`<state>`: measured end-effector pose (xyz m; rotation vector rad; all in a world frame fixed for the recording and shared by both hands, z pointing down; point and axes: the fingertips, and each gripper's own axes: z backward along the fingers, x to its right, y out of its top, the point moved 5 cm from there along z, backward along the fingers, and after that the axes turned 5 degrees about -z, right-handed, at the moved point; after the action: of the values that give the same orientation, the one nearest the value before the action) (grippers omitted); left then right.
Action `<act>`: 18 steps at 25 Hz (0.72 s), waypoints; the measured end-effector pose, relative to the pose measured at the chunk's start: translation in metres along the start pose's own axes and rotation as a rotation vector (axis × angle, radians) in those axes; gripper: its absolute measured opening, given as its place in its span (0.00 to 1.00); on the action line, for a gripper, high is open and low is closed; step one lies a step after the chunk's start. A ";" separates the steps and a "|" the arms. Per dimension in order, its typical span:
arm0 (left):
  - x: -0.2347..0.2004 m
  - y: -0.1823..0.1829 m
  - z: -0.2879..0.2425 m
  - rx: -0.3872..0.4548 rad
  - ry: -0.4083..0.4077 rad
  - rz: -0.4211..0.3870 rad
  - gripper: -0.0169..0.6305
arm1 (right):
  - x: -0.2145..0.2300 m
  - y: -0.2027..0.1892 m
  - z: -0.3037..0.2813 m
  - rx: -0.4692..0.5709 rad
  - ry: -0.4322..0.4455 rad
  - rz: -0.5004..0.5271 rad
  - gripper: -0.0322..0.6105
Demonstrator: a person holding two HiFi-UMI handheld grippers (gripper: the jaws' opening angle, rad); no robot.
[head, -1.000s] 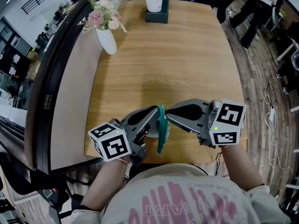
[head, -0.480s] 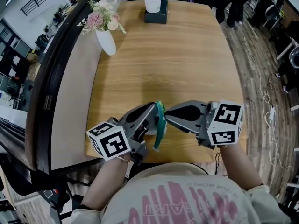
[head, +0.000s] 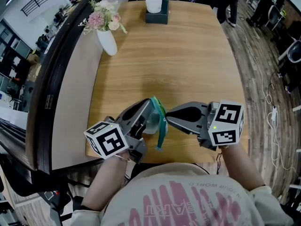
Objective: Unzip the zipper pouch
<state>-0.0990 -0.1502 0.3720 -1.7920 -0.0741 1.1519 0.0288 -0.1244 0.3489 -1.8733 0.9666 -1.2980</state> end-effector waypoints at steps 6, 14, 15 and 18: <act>-0.009 0.006 0.003 0.032 0.026 0.024 0.04 | 0.000 -0.004 0.000 -0.012 0.005 -0.012 0.05; -0.015 0.012 0.009 0.055 0.059 0.032 0.04 | -0.001 -0.007 0.000 -0.021 0.000 -0.023 0.05; -0.016 0.013 0.010 0.058 0.066 0.032 0.04 | -0.001 -0.008 0.000 -0.020 0.000 -0.025 0.05; -0.022 0.016 0.014 0.063 0.086 0.034 0.04 | -0.001 -0.009 -0.004 -0.021 -0.001 -0.026 0.05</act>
<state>-0.1284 -0.1605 0.3736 -1.7900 0.0427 1.0877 0.0269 -0.1197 0.3570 -1.9084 0.9617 -1.3062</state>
